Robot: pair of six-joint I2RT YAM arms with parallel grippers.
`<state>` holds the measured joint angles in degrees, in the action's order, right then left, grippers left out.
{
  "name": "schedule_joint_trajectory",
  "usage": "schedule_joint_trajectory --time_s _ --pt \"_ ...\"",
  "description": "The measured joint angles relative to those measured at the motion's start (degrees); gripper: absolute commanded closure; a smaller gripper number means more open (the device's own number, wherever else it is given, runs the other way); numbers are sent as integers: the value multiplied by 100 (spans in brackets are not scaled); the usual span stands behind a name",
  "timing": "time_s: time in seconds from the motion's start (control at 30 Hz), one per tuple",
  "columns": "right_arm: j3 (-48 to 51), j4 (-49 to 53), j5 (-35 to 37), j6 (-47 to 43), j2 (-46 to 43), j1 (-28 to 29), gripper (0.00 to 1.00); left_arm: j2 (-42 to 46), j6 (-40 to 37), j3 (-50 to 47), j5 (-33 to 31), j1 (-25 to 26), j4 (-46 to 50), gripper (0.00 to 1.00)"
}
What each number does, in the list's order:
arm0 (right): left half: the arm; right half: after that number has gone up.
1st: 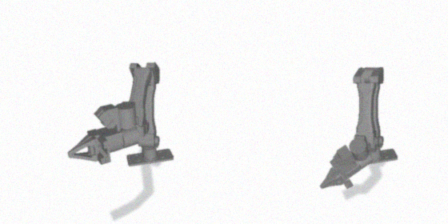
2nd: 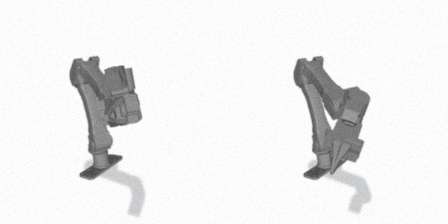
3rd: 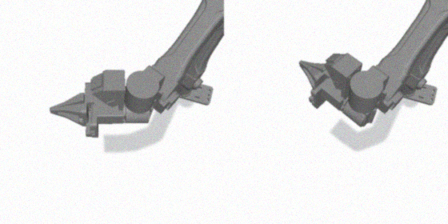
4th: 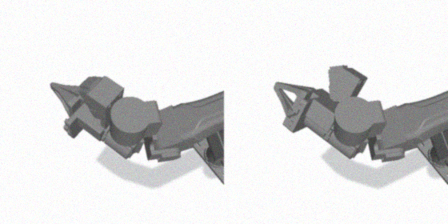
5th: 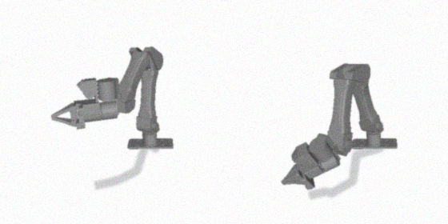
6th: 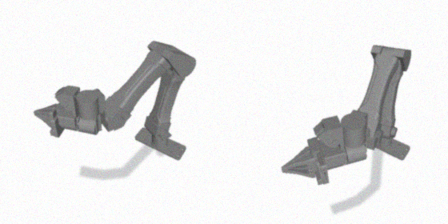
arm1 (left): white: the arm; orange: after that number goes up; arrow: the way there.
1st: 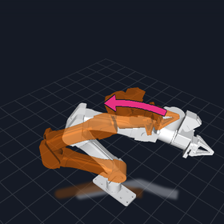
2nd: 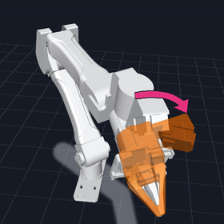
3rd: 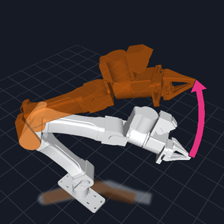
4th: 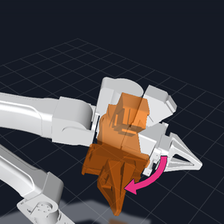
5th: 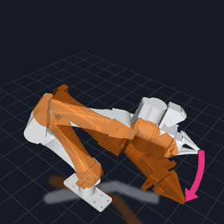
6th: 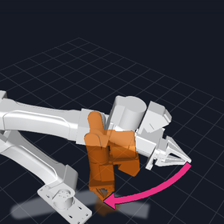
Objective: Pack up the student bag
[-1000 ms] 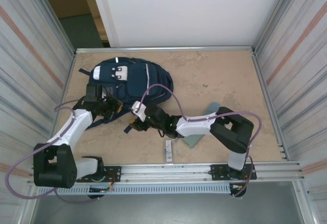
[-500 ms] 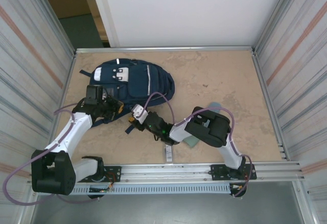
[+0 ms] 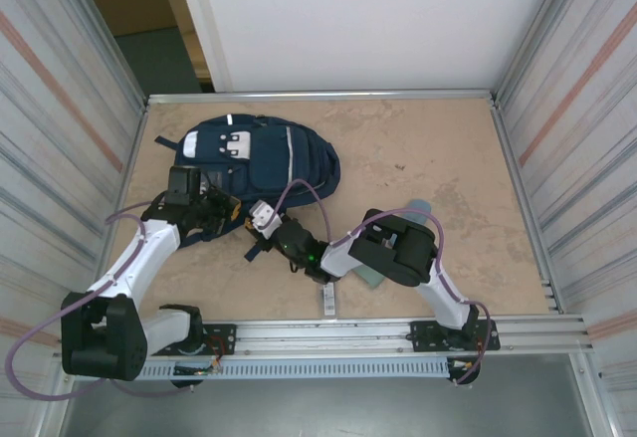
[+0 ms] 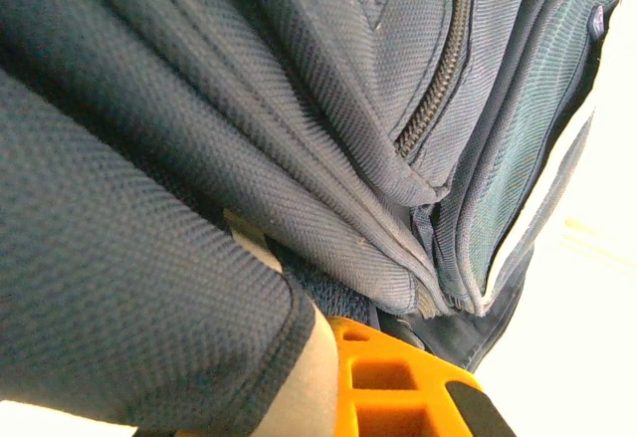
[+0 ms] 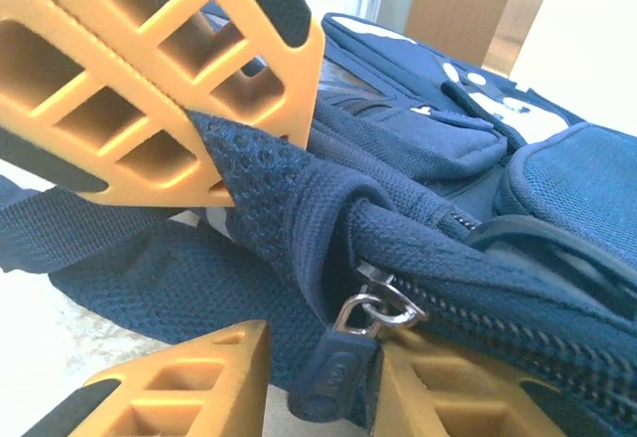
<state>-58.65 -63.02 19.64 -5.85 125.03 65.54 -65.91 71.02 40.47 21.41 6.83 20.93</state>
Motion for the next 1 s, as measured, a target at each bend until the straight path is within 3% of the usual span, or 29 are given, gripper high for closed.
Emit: schedule_joint_trajectory --time_s 0.2,0.63,1.0 --pt "-13 9 50 129 55 13 84 0 85 -140 -2 0 -72 100" --pt "39 -7 -13 581 55 11 92 2 188 -192 -44 7 -111 100" --pt "911 -232 -1266 1384 -219 -177 98 0 -59 -627 -144 -216 -197 100"
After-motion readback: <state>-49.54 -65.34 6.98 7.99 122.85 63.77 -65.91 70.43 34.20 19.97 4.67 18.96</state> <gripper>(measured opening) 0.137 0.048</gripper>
